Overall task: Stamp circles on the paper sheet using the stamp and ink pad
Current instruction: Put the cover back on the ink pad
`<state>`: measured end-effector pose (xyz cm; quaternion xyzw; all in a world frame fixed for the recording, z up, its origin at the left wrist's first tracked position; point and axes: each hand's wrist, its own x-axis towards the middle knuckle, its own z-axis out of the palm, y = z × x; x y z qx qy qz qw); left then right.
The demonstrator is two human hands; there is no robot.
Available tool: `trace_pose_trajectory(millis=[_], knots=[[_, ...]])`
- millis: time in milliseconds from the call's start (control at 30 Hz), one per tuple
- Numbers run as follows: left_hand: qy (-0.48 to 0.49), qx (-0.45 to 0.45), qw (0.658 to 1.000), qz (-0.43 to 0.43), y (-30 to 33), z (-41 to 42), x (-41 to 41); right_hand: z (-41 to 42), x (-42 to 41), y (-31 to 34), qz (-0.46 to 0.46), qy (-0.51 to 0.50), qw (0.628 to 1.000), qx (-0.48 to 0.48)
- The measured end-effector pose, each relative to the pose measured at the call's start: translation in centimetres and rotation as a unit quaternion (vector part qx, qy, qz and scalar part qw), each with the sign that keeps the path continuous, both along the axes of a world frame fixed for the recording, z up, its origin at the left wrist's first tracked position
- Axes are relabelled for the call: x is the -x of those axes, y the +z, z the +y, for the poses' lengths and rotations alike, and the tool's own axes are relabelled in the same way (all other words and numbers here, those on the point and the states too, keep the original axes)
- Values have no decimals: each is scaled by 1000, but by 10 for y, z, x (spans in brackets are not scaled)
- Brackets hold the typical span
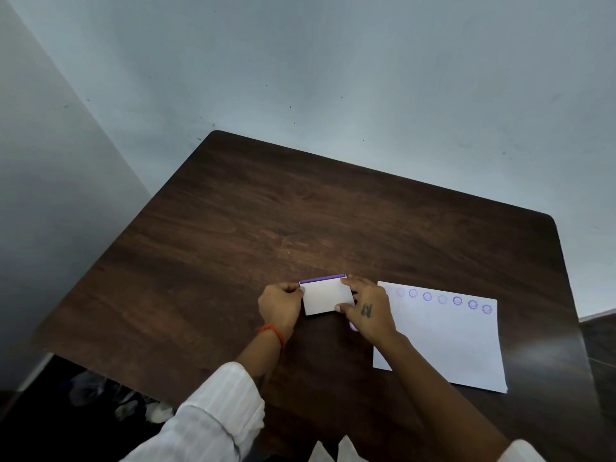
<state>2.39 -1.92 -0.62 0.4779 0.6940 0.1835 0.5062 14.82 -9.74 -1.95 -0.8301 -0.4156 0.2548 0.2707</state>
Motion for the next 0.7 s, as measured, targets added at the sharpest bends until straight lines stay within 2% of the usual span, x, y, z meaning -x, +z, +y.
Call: trace_pose_trajectory(millis=[167,600,700], knots=[[33,15,999,-25,-1,-3,1,-2,2,2,43,-50,998,-6],[23,28,999,-35,1,1,-2,10,-7,8,49,-92,995,-3],[19,28,999,-37,1,1,-2,13,-11,8,80,-126,989,8]])
